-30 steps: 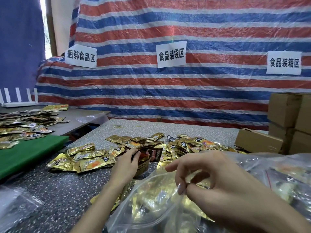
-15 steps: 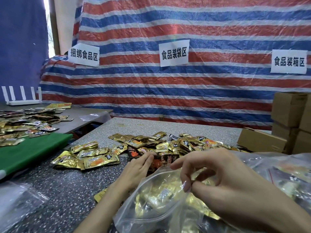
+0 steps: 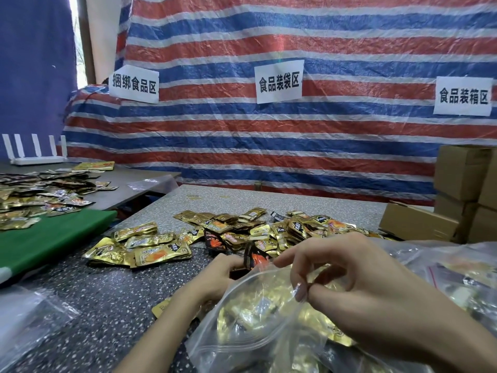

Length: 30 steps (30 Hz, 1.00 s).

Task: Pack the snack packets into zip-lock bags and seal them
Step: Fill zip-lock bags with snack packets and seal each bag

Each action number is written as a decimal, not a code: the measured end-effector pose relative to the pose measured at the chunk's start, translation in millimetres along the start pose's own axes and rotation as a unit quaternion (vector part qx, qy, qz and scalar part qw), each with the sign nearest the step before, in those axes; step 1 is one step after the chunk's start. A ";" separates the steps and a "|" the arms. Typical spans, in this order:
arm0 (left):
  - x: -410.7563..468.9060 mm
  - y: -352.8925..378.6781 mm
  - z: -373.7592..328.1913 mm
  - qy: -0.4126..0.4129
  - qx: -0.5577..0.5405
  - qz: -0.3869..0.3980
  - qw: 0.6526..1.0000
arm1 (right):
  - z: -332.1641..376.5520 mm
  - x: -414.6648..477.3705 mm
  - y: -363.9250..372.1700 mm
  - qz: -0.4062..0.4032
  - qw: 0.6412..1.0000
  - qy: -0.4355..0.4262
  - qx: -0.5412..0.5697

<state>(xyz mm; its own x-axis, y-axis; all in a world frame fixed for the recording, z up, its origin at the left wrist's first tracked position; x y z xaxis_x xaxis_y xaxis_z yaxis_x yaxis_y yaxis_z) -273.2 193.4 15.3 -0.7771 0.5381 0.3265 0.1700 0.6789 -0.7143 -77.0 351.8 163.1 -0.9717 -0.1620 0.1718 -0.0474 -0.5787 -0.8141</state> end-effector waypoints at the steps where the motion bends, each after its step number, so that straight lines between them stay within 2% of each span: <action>1: 1.2 -0.4 1.5 -0.005 0.008 -0.002 1.000 | -0.4 0.1 0.1 0.000 1.000 0.000 0.003; 5: 6.8 -11.8 5.8 -0.015 0.000 -0.031 0.999 | -0.2 -0.1 -1.3 -0.005 1.000 0.000 0.012; 8: 5.8 -41.0 -1.2 -0.031 -0.030 -0.123 0.992 | 2.5 -1.0 -2.1 -0.010 1.000 -0.007 0.018; 11: -2.7 -75.2 -22.1 -0.043 -0.130 -0.215 0.967 | 5.8 -2.3 -2.0 -0.022 0.999 -0.016 0.022; 14: -16.4 -102.6 -57.6 -0.040 -0.249 -0.250 0.935 | 6.8 -3.4 -2.3 -0.042 0.999 -0.015 0.023; 19: -50.1 -132.3 -126.6 0.046 -0.312 -0.274 0.909 | 9.3 -4.1 -2.1 -0.066 0.998 -0.004 0.019; 25: -91.4 -147.4 -187.9 0.156 -0.321 -0.306 0.883 | 14.1 -3.9 -1.1 -0.072 0.997 0.003 0.025; 27: -99.0 -149.0 -195.8 0.165 -0.309 -0.300 0.887 | 14.0 -3.4 -1.5 -0.070 0.997 0.005 0.029; 30: -101.0 -142.6 -197.3 0.122 -0.269 -0.256 0.920 | 14.4 -3.0 -1.8 -0.084 0.996 -0.005 0.021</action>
<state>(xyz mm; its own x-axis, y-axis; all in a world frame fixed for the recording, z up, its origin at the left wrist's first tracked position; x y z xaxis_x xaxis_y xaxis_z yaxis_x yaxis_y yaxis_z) -99.4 140.8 206.3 -0.6909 0.1302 0.7111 0.1455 0.9886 -0.0396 -70.7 341.9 172.1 -0.9484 -0.0687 0.3096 -0.1987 -0.6320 -0.7491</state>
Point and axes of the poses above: each hand's wrist, its own x-axis towards the middle knuckle, its own y-axis out of the palm, z = x × y, the point moved 4 cm from there along x, towards the middle knuckle, and after that the axes turned 13 degrees about y, right-handed, at the moved point
